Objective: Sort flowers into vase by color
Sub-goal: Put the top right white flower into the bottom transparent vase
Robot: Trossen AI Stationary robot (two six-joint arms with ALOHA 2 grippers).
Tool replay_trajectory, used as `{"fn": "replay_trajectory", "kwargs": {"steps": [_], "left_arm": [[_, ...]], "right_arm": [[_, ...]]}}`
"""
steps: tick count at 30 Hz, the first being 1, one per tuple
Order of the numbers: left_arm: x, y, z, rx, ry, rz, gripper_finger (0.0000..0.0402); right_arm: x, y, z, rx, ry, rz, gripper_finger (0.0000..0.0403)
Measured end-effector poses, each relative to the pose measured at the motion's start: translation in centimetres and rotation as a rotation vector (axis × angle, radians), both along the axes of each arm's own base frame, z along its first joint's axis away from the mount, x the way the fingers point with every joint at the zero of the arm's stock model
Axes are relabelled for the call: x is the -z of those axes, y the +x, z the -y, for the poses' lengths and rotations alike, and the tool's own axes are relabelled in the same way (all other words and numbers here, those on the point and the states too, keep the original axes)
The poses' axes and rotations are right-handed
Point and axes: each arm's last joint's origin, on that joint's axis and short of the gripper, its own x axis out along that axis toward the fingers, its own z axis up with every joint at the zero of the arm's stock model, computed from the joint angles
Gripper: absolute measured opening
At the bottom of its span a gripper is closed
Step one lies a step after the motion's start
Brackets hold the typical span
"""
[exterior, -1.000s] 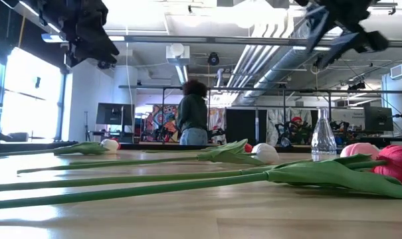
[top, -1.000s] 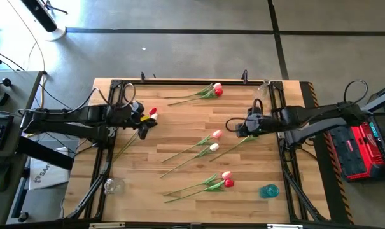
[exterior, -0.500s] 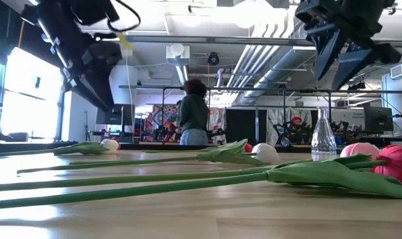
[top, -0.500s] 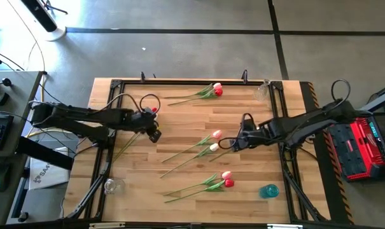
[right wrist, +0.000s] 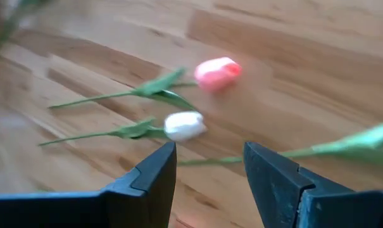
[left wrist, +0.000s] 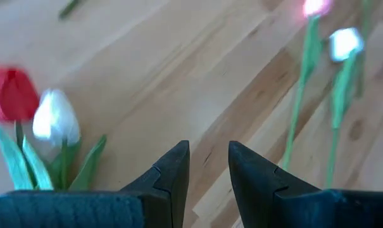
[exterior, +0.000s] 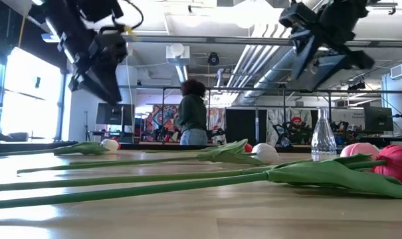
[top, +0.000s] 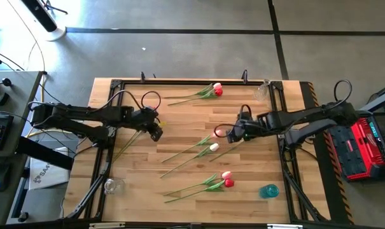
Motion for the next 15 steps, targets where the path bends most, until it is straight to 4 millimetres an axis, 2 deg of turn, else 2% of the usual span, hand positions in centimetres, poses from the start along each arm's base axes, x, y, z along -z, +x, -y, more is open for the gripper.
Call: {"fn": "replay_trajectory", "kwargs": {"steps": [5,12,15], "left_arm": [[-1.3,0.4,-0.6,0.038,0.061,0.015,0.0099],[-1.5,0.4,-0.8,0.044,0.061,0.020,0.0099],[-1.5,0.4,-0.7,0.048,0.061,0.020,0.0099]], "right_arm": [[-0.3,0.5,1.1,-0.020,-0.038,0.043,0.0174],[0.4,-0.7,1.6,0.022,-0.046,-0.098,0.0174],[0.0,-1.2,1.2,0.038,-0.084,-0.095,0.0174]]}}
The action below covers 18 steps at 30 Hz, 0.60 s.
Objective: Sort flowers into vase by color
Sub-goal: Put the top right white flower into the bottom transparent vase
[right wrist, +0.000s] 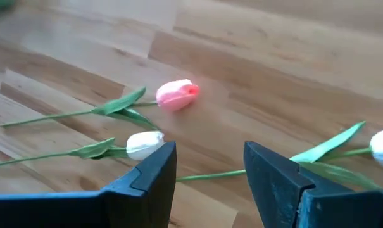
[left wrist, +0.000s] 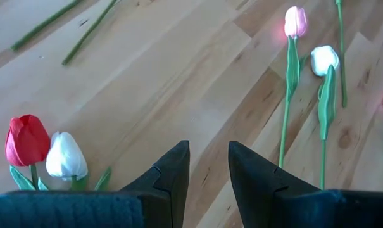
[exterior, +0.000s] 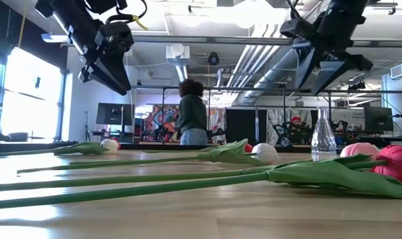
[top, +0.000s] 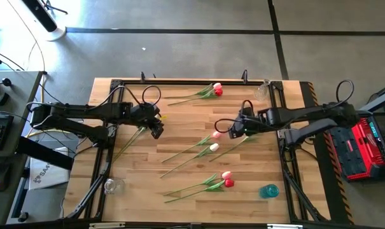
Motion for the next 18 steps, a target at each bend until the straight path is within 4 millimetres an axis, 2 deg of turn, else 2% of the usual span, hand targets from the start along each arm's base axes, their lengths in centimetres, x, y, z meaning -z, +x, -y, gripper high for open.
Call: {"fn": "replay_trajectory", "kwargs": {"steps": [9,15,18], "left_arm": [[-0.2,0.3,-0.1,0.007,0.010,0.036,0.0099],[-0.6,0.7,-0.1,0.038,0.020,0.084,0.0099],[-0.6,0.7,-0.1,0.037,0.021,0.082,0.0099]], "right_arm": [[-2.8,-2.2,-0.5,-0.031,-0.111,0.165,0.0174],[-5.6,-2.1,-0.7,-0.195,-0.223,0.403,0.0173],[-6.4,-2.5,-0.5,-0.215,-0.277,0.441,0.0164]]}}
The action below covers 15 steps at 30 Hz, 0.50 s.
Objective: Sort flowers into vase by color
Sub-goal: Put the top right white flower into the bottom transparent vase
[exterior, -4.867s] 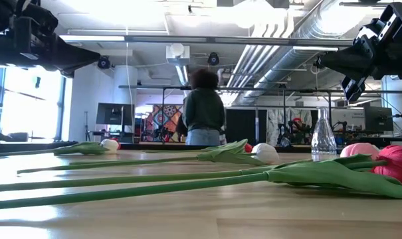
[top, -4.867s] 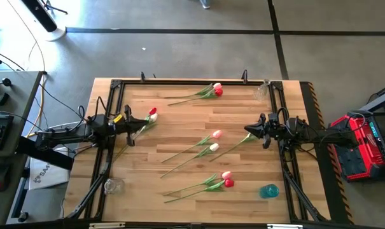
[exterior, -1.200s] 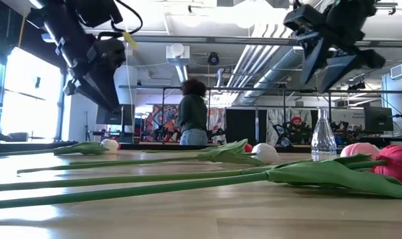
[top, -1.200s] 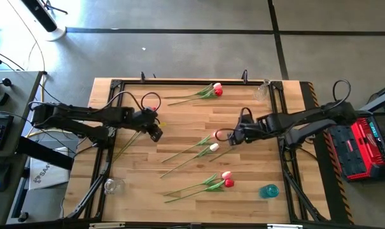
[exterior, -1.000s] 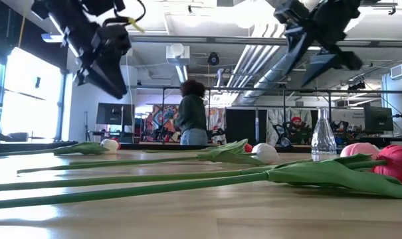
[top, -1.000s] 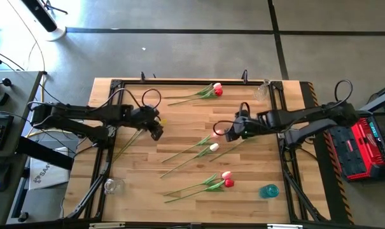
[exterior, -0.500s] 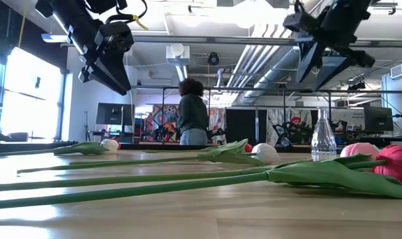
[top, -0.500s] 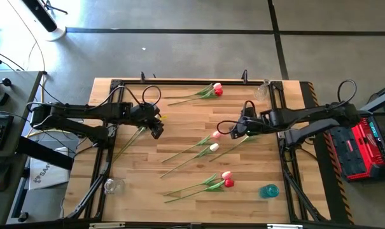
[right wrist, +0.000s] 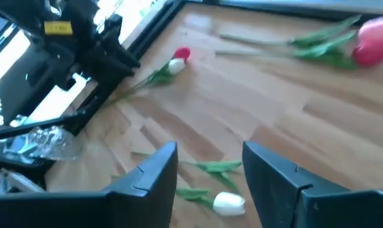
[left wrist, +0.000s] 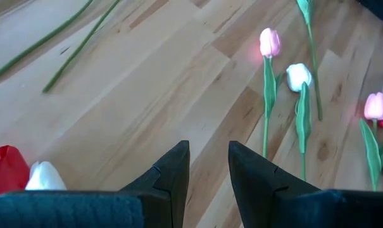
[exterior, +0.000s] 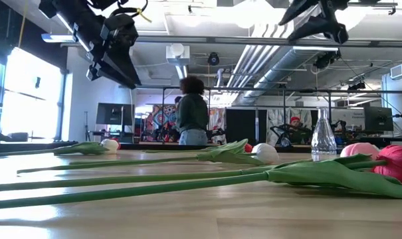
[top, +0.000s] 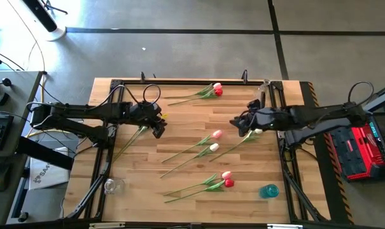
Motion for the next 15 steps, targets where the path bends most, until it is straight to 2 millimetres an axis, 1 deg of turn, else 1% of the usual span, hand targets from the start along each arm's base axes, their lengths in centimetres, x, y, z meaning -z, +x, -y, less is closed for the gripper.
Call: {"fn": "replay_trajectory", "kwargs": {"steps": [5,10,13,15], "left_arm": [[0.0,0.0,0.0,-0.003,-0.009,0.002,0.0099],[0.0,0.0,0.0,-0.009,-0.017,0.004,0.0099],[0.0,0.0,0.0,-0.011,-0.016,0.000,0.0099],[0.1,-0.1,0.0,-0.016,-0.011,-0.005,0.0099]], "right_arm": [[-0.5,-1.0,0.2,0.007,-0.035,0.004,0.0131],[-1.2,-2.1,0.5,0.011,-0.076,0.030,0.0108],[-0.7,-3.1,1.0,0.049,-0.065,-0.040,0.0095],[0.0,-3.4,1.2,0.098,-0.013,-0.105,0.0090]]}}
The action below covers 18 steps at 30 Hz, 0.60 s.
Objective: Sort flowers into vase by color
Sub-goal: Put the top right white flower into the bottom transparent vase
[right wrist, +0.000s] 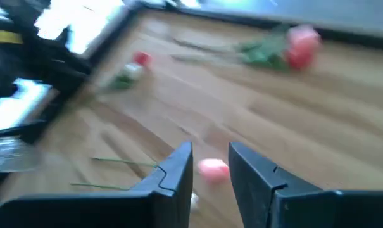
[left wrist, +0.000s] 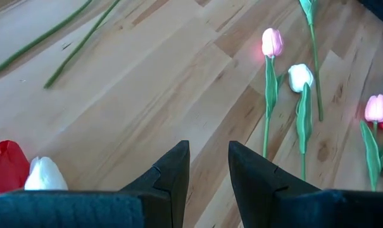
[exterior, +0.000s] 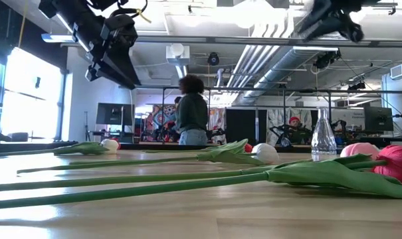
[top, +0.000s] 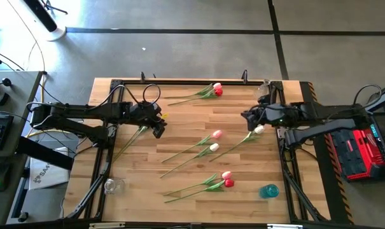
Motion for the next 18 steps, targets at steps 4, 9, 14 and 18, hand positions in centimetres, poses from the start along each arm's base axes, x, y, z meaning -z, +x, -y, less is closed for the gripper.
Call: {"fn": "replay_trajectory", "kwargs": {"steps": [4,9,14,18], "left_arm": [[0.2,-0.1,0.0,-0.012,0.010,-0.021,0.0099],[0.3,-0.2,-0.1,-0.024,0.022,-0.039,0.0099],[0.3,-0.2,-0.1,-0.027,0.019,-0.039,0.0099],[0.3,-0.2,-0.1,-0.033,0.015,-0.037,0.0099]], "right_arm": [[1.0,0.2,-0.2,0.059,0.109,-0.055,0.0088],[1.9,1.3,-0.3,0.133,0.184,-0.077,0.0088],[3.2,2.0,-0.5,0.195,0.275,-0.167,0.0088],[4.2,2.5,-0.7,0.236,0.349,-0.244,0.0088]]}}
